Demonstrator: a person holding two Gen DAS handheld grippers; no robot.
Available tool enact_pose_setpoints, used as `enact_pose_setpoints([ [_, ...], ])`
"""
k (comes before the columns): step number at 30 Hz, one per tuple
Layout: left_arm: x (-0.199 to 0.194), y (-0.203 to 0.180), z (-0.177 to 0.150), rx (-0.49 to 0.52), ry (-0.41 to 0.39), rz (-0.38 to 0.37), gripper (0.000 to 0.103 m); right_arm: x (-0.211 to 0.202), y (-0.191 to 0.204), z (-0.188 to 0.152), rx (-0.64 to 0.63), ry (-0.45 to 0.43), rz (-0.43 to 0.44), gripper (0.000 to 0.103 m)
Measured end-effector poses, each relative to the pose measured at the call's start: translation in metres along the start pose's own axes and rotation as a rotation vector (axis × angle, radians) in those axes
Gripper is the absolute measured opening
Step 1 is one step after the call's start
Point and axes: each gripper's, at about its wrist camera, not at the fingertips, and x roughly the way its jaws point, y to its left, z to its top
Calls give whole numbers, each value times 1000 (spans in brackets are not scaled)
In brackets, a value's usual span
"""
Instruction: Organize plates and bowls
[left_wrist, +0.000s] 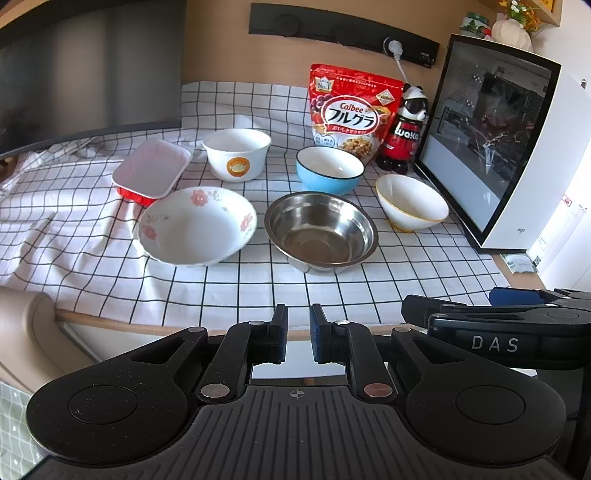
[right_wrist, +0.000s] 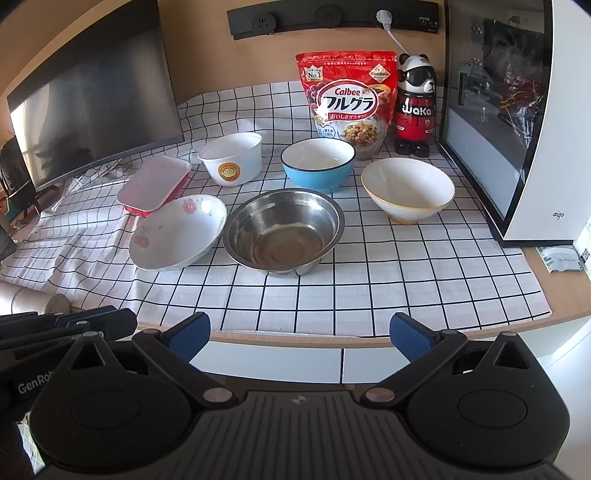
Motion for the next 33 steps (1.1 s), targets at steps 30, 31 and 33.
enact_pose_setpoints([
  [30, 69, 95, 56, -121, 80, -233, 16, 53, 15, 38, 117, -38, 7, 103],
  [31, 80, 100, 59, -128, 104, -304, 16, 57, 10, 39, 152, -30, 12, 103],
  [33, 98, 108, 64, -199, 142, -393, 16, 64, 2, 40, 198, -9, 6, 103],
])
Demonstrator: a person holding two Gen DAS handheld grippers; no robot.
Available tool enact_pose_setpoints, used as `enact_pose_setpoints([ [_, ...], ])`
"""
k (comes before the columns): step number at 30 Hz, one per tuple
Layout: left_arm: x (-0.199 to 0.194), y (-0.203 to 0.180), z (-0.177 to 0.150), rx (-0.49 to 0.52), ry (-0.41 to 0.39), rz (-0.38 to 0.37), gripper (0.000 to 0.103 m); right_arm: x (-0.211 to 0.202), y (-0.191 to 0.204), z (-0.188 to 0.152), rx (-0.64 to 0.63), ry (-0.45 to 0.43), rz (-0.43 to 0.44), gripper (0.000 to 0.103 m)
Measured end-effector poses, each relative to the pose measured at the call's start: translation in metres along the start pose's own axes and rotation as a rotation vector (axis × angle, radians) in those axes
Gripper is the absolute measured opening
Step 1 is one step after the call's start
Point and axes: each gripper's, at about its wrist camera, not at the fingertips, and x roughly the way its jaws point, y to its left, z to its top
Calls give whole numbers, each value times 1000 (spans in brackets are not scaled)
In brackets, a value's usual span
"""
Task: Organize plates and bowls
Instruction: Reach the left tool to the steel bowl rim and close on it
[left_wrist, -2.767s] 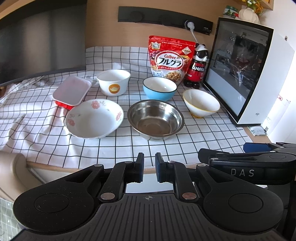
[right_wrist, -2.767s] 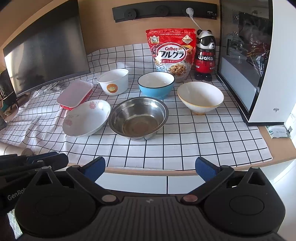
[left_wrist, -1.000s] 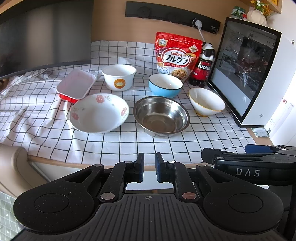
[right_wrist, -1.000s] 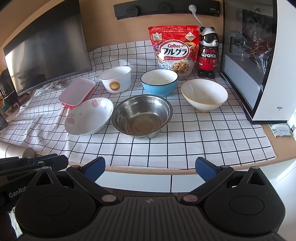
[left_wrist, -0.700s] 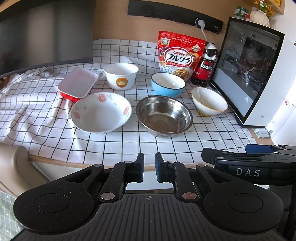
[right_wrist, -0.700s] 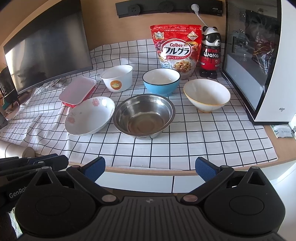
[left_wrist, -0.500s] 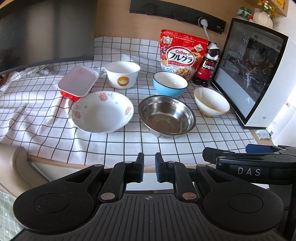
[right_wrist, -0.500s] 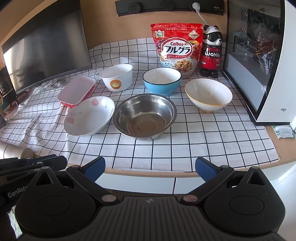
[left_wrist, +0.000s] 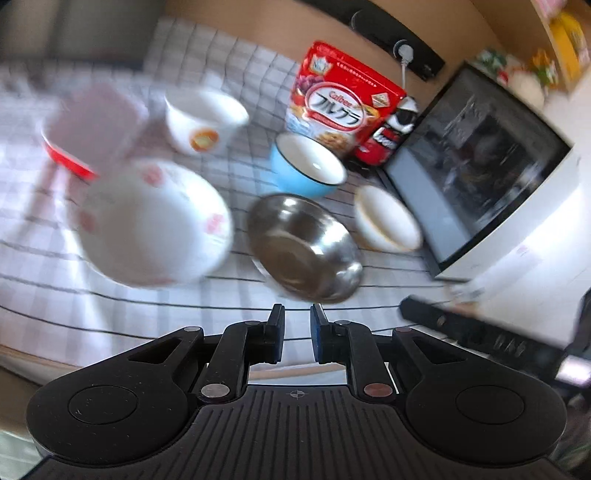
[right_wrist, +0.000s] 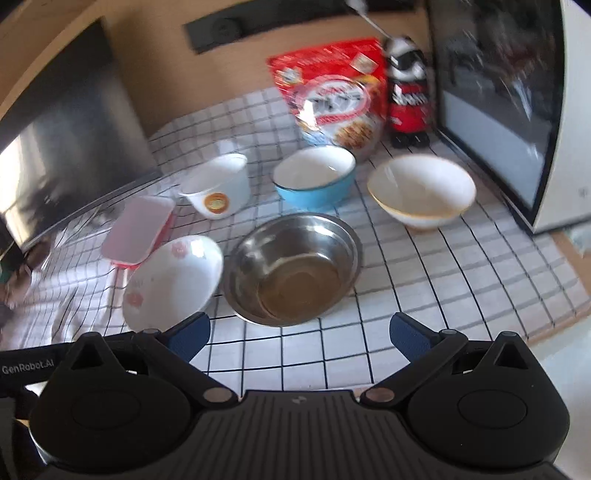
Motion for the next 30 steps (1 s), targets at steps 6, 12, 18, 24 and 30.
enact_pose_setpoints([
  [6, 39, -7, 18, 85, -20, 75, 16, 30, -23, 10, -61, 28, -89, 103],
  [12, 81, -6, 38, 8, 6, 147, 16, 69, -53, 32, -157, 76, -3, 103],
  [18, 102, -6, 49, -59, -12, 269, 16, 116, -84, 56, -104, 176, 199, 103],
  [24, 106, -4, 55, -95, -17, 327, 17, 155, -92, 70, -15, 264, 322, 103],
  [30, 121, 3, 68, -57, 27, 361, 17, 176, -94, 71, 28, 321, 302, 103],
])
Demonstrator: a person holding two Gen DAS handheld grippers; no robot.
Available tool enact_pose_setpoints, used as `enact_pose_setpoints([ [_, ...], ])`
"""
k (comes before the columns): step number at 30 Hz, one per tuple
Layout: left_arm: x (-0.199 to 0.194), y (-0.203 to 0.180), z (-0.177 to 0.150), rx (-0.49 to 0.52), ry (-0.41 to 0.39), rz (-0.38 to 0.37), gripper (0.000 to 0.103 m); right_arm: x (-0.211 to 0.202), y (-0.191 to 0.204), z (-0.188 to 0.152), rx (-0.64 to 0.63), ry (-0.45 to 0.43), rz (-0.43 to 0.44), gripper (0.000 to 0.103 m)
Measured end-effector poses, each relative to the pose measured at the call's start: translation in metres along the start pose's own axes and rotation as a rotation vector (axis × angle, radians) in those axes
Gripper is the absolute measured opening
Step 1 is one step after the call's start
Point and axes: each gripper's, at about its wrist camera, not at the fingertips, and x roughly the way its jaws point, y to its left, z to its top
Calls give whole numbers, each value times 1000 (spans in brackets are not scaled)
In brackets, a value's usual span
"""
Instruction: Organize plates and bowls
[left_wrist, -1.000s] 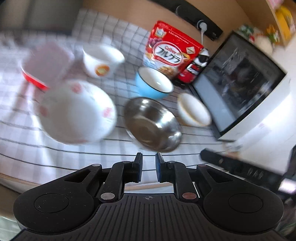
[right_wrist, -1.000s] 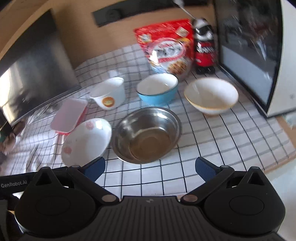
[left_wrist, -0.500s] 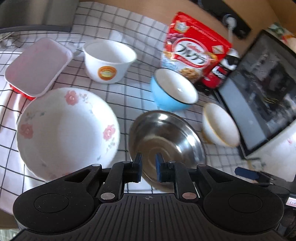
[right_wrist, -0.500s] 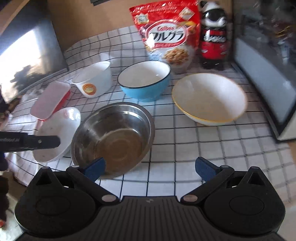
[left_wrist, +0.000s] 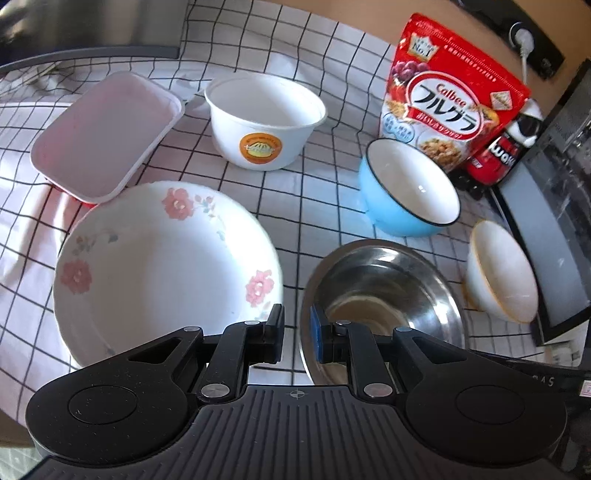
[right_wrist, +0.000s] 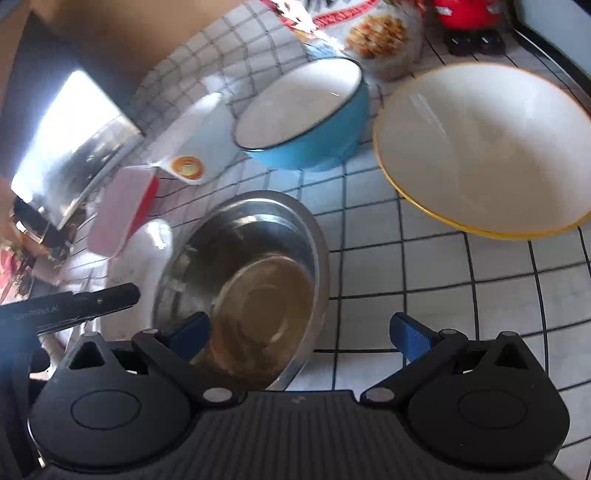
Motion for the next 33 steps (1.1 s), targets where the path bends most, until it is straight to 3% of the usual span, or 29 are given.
enact_pose_setpoints([
  [4, 6, 8, 5, 1, 4, -24, 17, 13, -4, 0, 48, 51, 4, 103],
  [15, 25, 11, 11, 57, 56, -111, 17, 20, 6, -4, 65, 40, -78, 103],
  [19, 32, 7, 13, 99, 52, -124, 17, 25, 16, 2, 13, 95, -108, 101],
  [21, 35, 5, 14, 113, 43, -109, 17, 23, 18, 4, 14, 73, -133, 83],
  [25, 42, 3, 16, 122, 60, -113, 18, 13, 27, 3, -44, -58, -266, 77],
  [28, 48, -3, 16, 137, 84, -124, 25, 15, 30, 4, -54, -47, -255, 63],
  [30, 51, -5, 17, 131, 100, -140, 36, 17, 29, 4, -53, -24, -241, 45],
  [33, 55, -9, 17, 96, 137, -178, 38, 21, 29, 2, -50, 5, -255, 35],
])
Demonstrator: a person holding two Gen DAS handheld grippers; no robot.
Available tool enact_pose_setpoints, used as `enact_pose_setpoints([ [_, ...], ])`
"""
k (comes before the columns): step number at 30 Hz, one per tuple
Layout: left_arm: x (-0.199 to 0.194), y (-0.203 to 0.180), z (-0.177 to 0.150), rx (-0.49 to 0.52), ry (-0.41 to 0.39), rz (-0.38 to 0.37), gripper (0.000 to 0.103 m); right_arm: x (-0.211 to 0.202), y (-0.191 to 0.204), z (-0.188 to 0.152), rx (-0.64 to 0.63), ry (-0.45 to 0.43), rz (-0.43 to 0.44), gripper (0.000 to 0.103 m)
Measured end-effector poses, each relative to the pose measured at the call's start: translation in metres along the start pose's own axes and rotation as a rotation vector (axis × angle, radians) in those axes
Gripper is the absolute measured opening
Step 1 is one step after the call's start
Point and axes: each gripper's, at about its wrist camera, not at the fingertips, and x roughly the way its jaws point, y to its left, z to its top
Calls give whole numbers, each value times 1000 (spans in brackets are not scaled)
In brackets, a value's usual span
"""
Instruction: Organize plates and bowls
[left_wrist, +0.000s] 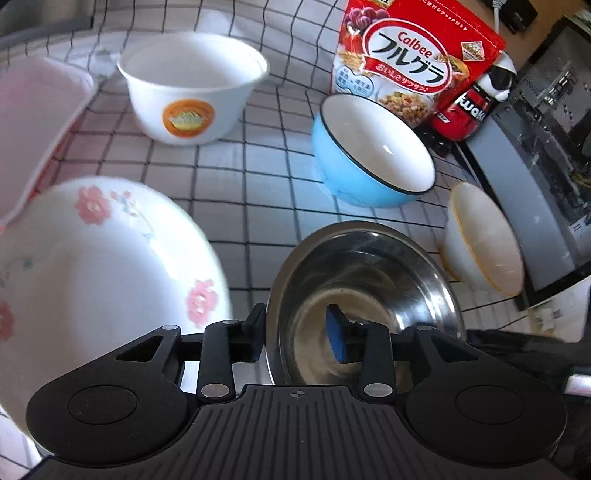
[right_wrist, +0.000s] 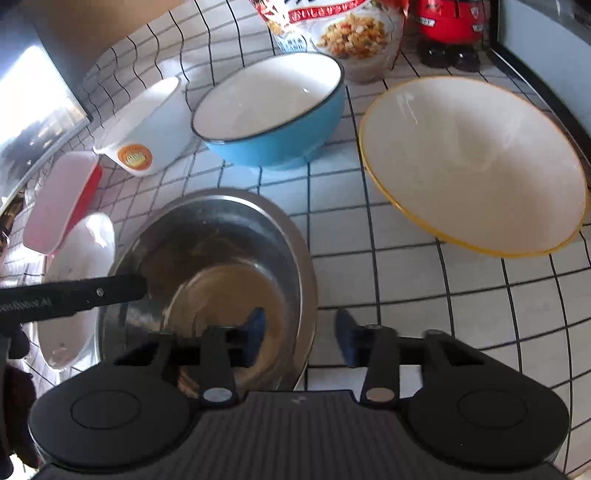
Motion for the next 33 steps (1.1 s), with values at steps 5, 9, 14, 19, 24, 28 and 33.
enact_pose_setpoints([
  [5, 6, -23, -5, 62, 27, -19, 46, -3, -4, -7, -34, 10, -37, 34],
  [9, 22, -34, -8, 81, 65, -7, 42, -6, -14, -7, -45, 4, -66, 34],
  [14, 34, -46, -8, 132, 49, 67, 38, -7, -16, -6, -67, 2, -80, 34],
  [19, 35, -47, -9, 128, 47, 83, 32, -5, -16, -2, -82, 2, -86, 34],
  [24, 37, -44, -7, 106, 79, 116, 17, -4, -16, -1, -93, 10, -92, 34],
  [28, 33, -42, -7, 85, 101, 129, 17, -3, -13, 0, -105, 21, -97, 33],
  [33, 14, -38, -6, 70, 58, 138, 17, -6, -3, 3, -136, 18, -83, 32],
])
